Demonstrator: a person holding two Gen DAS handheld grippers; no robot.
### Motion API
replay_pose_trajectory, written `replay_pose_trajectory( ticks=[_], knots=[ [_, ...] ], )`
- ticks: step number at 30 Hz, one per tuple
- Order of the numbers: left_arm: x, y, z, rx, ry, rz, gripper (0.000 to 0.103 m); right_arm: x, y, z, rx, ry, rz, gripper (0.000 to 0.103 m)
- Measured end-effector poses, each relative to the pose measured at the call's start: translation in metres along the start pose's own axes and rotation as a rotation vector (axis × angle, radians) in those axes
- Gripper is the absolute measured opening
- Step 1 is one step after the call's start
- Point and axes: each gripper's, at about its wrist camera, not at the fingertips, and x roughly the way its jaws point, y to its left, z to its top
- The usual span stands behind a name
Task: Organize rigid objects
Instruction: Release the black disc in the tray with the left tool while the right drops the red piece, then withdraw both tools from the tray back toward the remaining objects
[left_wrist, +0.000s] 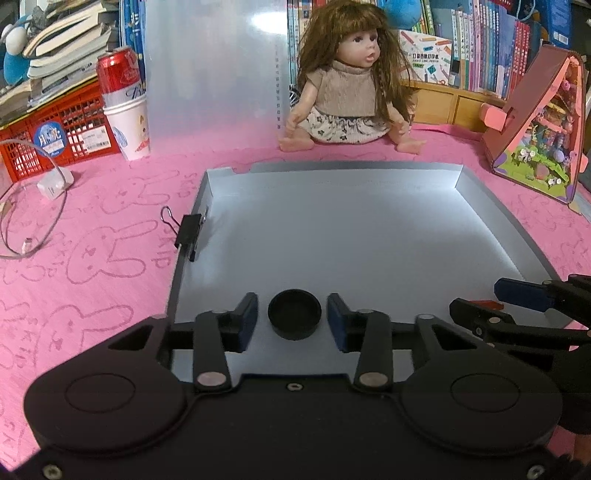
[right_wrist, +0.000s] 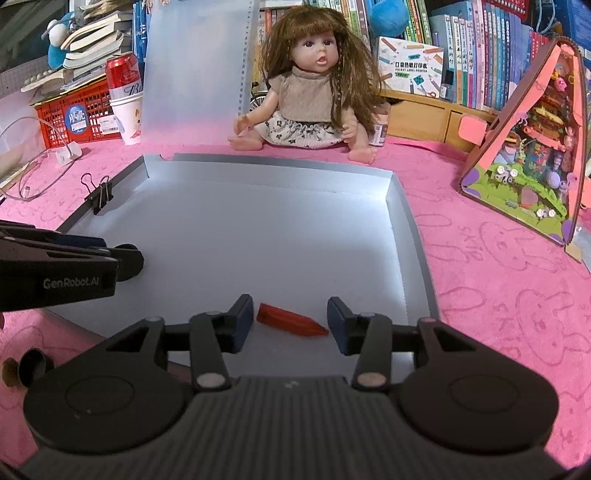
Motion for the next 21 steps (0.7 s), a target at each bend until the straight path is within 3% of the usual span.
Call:
replay_pose_trajectory(
  ticks=[7,12,21],
  knots=[
    [-0.013,0.001,0.000,0.010,-0.030,0.004,0.055,-0.009,-0.001,0.001,0.001,-0.028,-0.007,0.074],
    [-0.023,0.001,-0.002,0.015,-0.051,0.005,0.077,-0.017,-0.001,0.001,-0.003,-0.050,-0.007,0.084],
    [-0.041,0.006,-0.006,-0.003,-0.073,-0.019,0.078,-0.033,0.001,0.000,-0.005,-0.084,-0.004,0.089]
  ],
)
